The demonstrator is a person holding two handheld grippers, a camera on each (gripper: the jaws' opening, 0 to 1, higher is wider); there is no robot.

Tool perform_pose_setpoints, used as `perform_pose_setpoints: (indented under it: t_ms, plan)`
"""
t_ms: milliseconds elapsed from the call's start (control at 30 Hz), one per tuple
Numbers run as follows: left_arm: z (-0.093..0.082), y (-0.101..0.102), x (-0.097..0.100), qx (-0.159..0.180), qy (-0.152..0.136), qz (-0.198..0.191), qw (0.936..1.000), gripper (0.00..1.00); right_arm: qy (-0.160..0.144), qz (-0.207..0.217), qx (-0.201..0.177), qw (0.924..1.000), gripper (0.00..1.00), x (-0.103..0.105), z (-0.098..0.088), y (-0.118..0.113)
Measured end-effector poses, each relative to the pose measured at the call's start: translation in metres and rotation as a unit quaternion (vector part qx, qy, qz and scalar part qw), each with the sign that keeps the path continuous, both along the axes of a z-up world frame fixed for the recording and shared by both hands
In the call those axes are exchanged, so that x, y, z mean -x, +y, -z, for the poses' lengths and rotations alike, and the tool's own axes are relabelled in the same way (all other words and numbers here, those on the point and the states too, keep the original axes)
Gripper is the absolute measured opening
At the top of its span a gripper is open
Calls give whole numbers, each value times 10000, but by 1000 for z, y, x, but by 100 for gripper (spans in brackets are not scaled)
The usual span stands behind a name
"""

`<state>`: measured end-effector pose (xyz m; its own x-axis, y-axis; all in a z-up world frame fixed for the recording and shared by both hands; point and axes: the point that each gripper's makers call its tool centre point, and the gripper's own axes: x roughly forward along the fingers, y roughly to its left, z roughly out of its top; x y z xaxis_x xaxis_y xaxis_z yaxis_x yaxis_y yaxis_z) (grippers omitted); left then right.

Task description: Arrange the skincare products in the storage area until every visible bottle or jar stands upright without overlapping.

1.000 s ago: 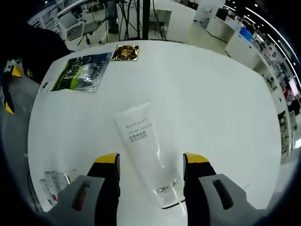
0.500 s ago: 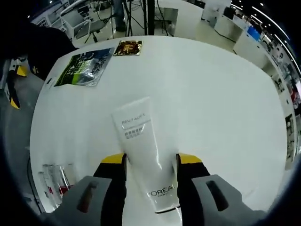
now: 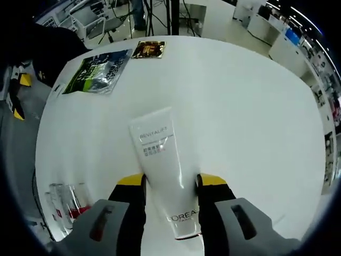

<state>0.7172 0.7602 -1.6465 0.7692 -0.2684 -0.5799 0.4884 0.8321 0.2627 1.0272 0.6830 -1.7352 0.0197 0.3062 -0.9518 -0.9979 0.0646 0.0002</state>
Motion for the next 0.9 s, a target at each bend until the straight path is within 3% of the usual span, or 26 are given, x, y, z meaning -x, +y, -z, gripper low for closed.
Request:
perform_pose_setpoints:
  t_ms: [367, 467, 633, 900]
  plan:
    - [-9, 2, -5, 52, -222, -55, 9997, 46, -177, 245, -100, 9995, 32, 12, -3, -2]
    - [-10, 4, -7, 86, -229, -132, 9996, 48, -479, 274, 25, 9985, 30, 11, -5, 1]
    - [-15, 2, -9, 363, -262, -198, 9988, 51, -1138, -316, 330, 9924, 27, 15, -8, 3]
    - [-14, 2, -11, 373, -283, -227, 9986, 51, -1139, -134, 249, 9931, 25, 20, -15, 12]
